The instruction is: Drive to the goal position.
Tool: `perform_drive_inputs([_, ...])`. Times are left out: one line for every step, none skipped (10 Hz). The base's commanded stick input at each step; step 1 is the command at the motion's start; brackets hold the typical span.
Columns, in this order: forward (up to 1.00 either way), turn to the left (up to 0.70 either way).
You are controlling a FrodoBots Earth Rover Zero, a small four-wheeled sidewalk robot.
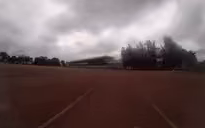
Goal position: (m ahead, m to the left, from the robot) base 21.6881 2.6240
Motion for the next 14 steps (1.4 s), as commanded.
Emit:
perform_drive_inputs([0.7,0.0])
perform_drive_inputs([0.7,0.0])
perform_drive_inputs([0.7,-0.02])
perform_drive_inputs([0.7,-0.08])
perform_drive_inputs([0.7,-0.15])
perform_drive_inputs([0.7,-0.26])
perform_drive_inputs([0.7,-0.35])
perform_drive_inputs([0.7,-0.35])
perform_drive_inputs([0.7,-0.35])
perform_drive_inputs([0.7,-0.35])
perform_drive_inputs([0.7,-0.35])
perform_drive_inputs([0.7,-0.35])
perform_drive_inputs([0.7,-0.35])
perform_drive_inputs([0.7,-0.14])
